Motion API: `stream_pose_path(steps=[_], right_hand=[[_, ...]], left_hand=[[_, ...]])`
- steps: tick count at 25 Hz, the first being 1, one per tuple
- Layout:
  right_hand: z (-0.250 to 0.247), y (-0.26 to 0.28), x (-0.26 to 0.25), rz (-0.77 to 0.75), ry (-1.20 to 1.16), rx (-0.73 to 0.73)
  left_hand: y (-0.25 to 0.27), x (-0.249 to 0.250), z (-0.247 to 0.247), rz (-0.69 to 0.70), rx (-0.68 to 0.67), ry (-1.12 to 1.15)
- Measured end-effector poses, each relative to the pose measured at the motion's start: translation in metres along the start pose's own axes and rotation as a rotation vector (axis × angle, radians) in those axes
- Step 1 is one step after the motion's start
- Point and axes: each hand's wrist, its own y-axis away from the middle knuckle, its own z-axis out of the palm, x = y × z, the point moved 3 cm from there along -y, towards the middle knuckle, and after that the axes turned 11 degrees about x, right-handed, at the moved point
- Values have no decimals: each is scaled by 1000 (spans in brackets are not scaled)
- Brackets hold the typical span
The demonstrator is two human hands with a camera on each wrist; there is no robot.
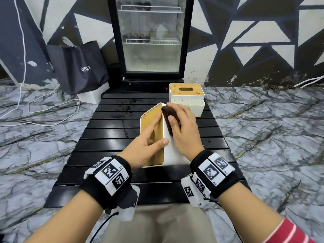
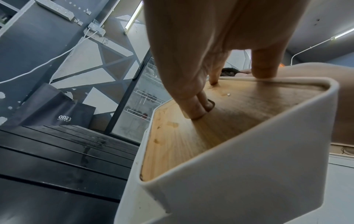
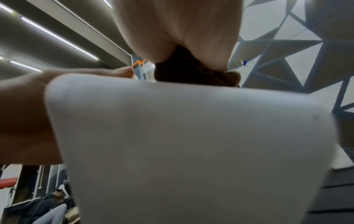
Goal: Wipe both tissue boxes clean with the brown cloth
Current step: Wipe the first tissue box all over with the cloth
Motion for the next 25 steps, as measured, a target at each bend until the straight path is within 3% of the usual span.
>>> stream_pose_path(steps=[5,12,18,25], right_hand=[[-6,22,-1,-4,-20,5],[-3,-13,4,19,-22,14],[-1,9,0,-8,-33,15],[3,-18,6,31,-15,-50]], left_hand=[[-5,0,2,-5,-12,10],[-5,-2,4,2,-24,-3],[-6,-3,1,-27,-5,18],[-7,-5,-4,-42,-4,54]])
